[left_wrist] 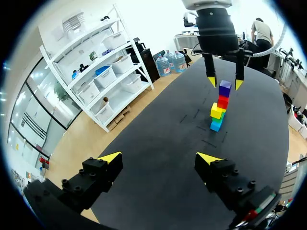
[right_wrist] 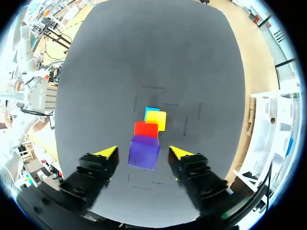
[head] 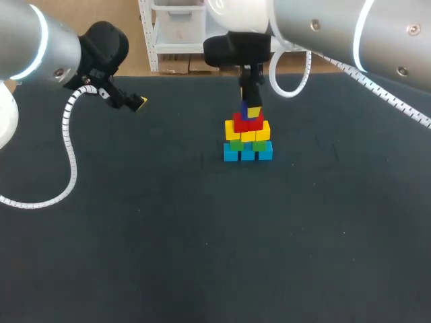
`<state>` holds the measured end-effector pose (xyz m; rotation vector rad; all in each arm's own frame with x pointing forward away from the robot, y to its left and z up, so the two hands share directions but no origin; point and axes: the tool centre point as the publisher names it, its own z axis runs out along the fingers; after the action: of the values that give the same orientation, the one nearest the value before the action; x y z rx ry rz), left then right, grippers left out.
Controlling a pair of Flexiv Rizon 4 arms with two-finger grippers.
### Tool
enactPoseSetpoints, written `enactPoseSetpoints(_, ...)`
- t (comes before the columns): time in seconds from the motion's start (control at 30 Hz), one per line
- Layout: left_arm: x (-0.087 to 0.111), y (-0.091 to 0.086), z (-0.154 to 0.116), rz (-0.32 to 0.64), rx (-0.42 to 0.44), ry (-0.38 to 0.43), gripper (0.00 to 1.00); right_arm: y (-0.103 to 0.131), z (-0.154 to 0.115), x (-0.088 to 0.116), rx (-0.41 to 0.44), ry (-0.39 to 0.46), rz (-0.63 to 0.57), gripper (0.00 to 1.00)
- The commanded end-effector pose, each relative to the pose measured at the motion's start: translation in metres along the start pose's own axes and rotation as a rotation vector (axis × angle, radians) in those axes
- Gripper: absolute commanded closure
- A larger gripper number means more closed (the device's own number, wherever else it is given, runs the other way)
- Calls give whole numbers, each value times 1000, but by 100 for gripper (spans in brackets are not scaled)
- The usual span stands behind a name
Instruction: Place the blue cubes, place green cubes on the blue cubes, place the yellow cubes on the green cubes, then place the red cubes on the yellow cubes, and place purple cube on the red cubes.
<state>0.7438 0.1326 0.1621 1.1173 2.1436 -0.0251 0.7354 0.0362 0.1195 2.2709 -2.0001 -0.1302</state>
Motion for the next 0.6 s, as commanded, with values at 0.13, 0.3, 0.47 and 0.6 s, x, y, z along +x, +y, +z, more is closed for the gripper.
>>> enactPoseSetpoints(0.13, 1, 2, 0, 4, 8, -4, 0, 3, -5, 5, 18, -16, 8, 0)
enactPoseSetpoints(0.3, 1, 2, 0, 4, 8, -4, 0, 9, -14, 8, 41, -35, 10, 0)
enactPoseSetpoints(0.47, 1, 2, 0, 4, 8, -4, 0, 16, -19, 14, 73, -57, 11, 0)
enactPoseSetpoints(0.6, 1, 2, 0, 4, 8, -4, 0, 25, -23, 21, 101, -91, 14, 0)
